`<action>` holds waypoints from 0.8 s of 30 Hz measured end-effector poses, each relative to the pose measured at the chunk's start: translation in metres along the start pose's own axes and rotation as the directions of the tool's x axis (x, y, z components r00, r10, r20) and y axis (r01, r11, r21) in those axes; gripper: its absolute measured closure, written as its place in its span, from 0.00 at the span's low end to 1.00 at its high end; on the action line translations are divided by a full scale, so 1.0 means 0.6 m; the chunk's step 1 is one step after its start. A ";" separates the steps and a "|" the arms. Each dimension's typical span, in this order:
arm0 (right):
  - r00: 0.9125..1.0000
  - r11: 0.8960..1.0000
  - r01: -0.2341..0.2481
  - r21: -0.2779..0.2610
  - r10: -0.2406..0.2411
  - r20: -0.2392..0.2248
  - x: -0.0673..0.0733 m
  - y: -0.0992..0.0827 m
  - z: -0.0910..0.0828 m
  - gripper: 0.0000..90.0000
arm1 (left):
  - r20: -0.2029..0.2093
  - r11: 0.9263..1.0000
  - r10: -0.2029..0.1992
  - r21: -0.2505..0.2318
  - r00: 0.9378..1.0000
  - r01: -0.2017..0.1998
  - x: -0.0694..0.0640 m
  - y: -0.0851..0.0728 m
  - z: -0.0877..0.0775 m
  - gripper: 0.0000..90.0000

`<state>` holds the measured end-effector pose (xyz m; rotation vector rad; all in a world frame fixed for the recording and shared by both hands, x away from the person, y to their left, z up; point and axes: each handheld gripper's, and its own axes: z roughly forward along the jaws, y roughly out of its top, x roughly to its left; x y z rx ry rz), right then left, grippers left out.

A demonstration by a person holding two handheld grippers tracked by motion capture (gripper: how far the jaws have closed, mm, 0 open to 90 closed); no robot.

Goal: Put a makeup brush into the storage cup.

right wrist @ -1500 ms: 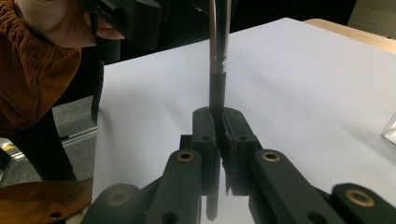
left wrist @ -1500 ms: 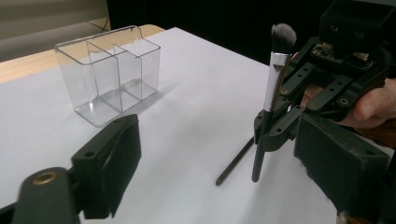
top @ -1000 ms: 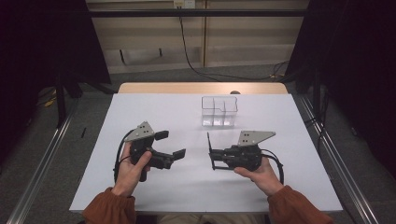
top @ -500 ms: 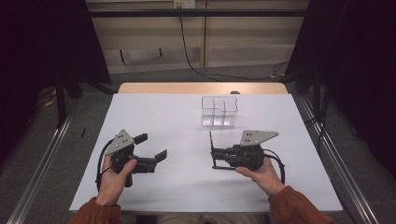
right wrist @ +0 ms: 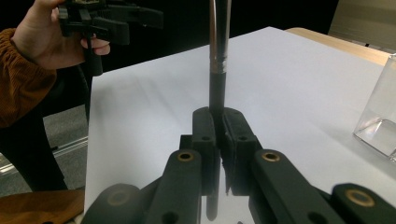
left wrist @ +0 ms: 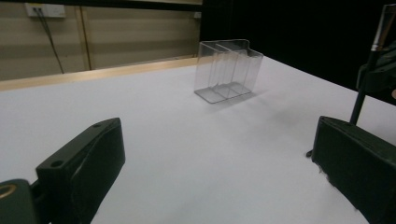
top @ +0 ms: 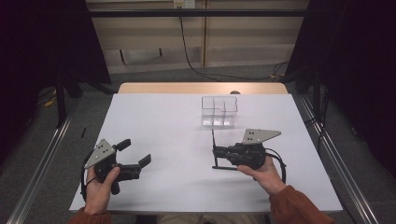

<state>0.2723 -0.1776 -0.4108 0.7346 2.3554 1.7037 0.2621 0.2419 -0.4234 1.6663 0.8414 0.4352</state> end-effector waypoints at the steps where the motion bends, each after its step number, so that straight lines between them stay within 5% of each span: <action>1: 1.000 1.000 0.002 -0.001 -0.002 0.003 -0.001 0.001 -0.002 0.94 | -0.003 1.000 0.002 0.003 1.000 -0.002 0.001 -0.002 -0.002 0.03; 11: 0.999 1.000 -0.008 -0.022 0.009 0.041 -0.012 0.007 -0.012 0.94 | -0.044 1.000 0.000 -0.017 0.999 -0.001 0.011 -0.017 -0.024 0.03; 24: 0.994 0.998 -0.028 -0.060 0.034 0.104 -0.040 0.040 -0.022 0.94 | -0.027 0.999 0.036 -0.017 0.999 -0.037 0.005 -0.027 -0.028 0.03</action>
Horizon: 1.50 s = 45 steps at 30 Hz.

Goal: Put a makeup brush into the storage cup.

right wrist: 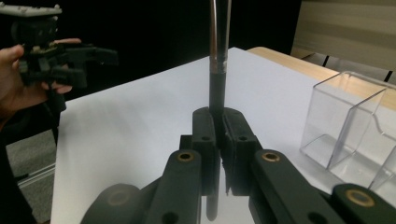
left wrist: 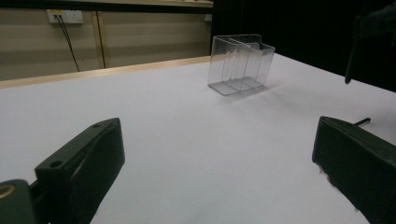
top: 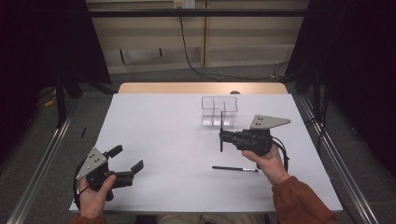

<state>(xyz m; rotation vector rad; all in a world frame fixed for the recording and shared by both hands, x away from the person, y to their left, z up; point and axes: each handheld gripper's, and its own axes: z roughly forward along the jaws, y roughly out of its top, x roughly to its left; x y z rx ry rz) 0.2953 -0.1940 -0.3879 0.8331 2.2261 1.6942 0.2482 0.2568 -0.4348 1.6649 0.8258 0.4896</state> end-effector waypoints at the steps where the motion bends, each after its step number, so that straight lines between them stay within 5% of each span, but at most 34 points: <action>1: 1.000 1.000 0.000 0.000 0.000 0.009 -0.002 0.004 0.002 0.94 | -0.005 1.000 0.006 0.000 1.000 -0.006 -0.001 0.000 -0.001 0.03; 22: 0.998 0.999 -0.001 -0.047 0.004 0.067 -0.049 0.066 0.025 0.94 | 0.024 1.000 0.026 0.008 0.999 -0.026 -0.006 -0.001 -0.004 0.03; 45: 0.986 0.999 0.009 -0.045 -0.002 0.166 -0.104 0.110 0.077 0.94 | 0.002 0.999 0.044 0.003 0.999 -0.044 0.003 0.000 -0.012 0.03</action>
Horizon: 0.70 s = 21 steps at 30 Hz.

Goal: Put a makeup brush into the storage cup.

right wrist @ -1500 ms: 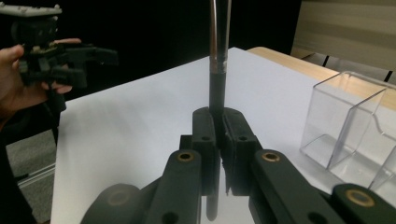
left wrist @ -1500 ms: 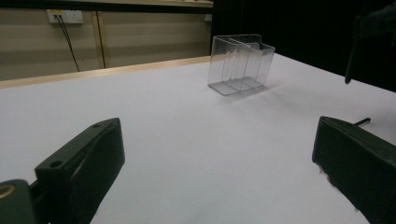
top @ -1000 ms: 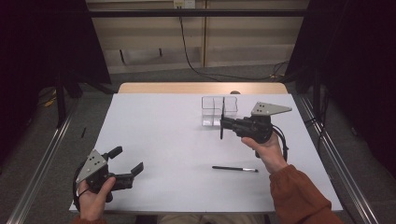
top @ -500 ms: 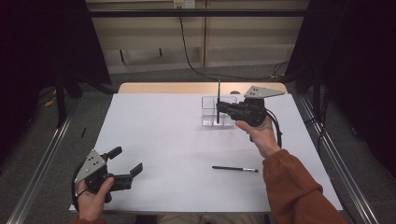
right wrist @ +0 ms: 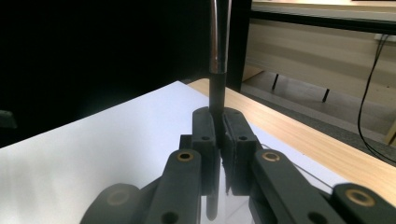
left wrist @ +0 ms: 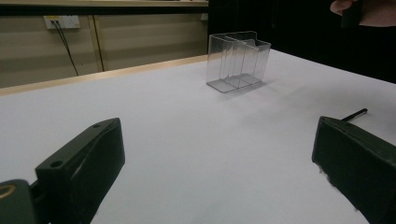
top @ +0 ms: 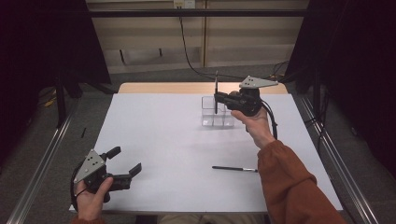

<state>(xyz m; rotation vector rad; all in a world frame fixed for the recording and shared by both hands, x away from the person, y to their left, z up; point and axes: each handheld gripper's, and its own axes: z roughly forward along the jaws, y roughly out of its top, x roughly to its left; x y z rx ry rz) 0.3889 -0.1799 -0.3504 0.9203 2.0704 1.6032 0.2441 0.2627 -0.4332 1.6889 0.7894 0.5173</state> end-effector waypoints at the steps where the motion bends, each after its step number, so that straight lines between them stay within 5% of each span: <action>1: 1.000 1.000 -0.001 -0.003 0.001 0.004 -0.003 0.001 0.003 0.94 | 0.000 1.000 0.001 -0.001 1.000 -0.001 0.000 0.000 0.000 0.03; 21: 0.996 0.999 -0.008 0.036 0.005 0.090 -0.042 0.016 0.053 0.94 | -0.011 1.000 -0.014 -0.013 1.000 0.014 0.006 -0.002 0.001 0.03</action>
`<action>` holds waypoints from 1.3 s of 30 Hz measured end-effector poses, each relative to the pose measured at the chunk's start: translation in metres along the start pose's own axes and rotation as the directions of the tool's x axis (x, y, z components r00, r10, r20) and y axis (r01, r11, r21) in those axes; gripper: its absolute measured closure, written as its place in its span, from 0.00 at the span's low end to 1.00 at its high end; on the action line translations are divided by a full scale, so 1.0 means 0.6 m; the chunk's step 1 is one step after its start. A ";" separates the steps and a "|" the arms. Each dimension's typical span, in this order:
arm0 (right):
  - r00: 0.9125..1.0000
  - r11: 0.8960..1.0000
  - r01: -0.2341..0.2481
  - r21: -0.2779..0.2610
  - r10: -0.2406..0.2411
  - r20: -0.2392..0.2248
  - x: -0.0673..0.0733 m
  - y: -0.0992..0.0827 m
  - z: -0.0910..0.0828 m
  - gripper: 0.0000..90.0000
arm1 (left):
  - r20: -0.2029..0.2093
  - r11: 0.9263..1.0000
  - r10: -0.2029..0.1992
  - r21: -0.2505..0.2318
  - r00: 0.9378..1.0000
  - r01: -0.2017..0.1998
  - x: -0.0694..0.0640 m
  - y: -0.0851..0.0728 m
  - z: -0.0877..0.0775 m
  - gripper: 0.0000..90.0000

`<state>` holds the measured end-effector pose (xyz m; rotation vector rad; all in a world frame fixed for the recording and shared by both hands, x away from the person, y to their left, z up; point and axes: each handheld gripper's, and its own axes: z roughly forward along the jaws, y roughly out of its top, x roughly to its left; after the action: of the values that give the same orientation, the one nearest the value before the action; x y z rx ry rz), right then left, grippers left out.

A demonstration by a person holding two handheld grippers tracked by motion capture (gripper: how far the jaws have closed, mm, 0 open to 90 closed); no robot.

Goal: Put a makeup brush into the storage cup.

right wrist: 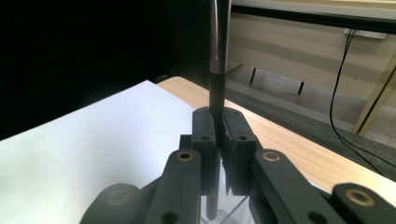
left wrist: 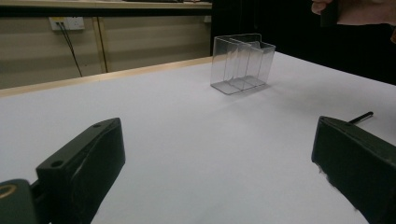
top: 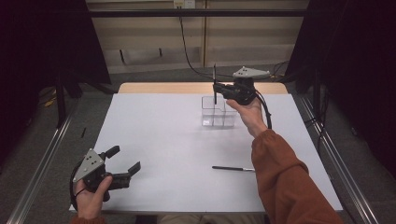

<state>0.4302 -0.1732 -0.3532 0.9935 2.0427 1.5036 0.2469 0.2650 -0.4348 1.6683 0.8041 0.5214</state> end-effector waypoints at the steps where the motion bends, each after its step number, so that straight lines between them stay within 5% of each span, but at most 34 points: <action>1: 1.000 1.000 0.001 0.000 -0.001 0.004 -0.002 -0.001 0.004 0.94 | 0.001 1.000 0.002 0.001 1.000 -0.002 0.000 0.000 0.000 0.03; 10: 0.999 0.999 -0.033 0.003 0.032 0.016 -0.008 -0.013 0.033 0.94 | -0.004 1.000 0.002 0.001 1.000 -0.002 0.005 0.000 -0.001 0.03; 39: 0.999 0.998 -0.051 0.043 0.051 0.001 -0.005 -0.058 0.051 0.94 | -0.001 1.000 0.004 0.011 1.000 -0.004 0.007 -0.001 0.003 0.03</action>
<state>0.4427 -0.1617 -0.3964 1.0705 2.0725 1.4902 0.2508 0.2668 -0.4362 1.6799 0.8053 0.5216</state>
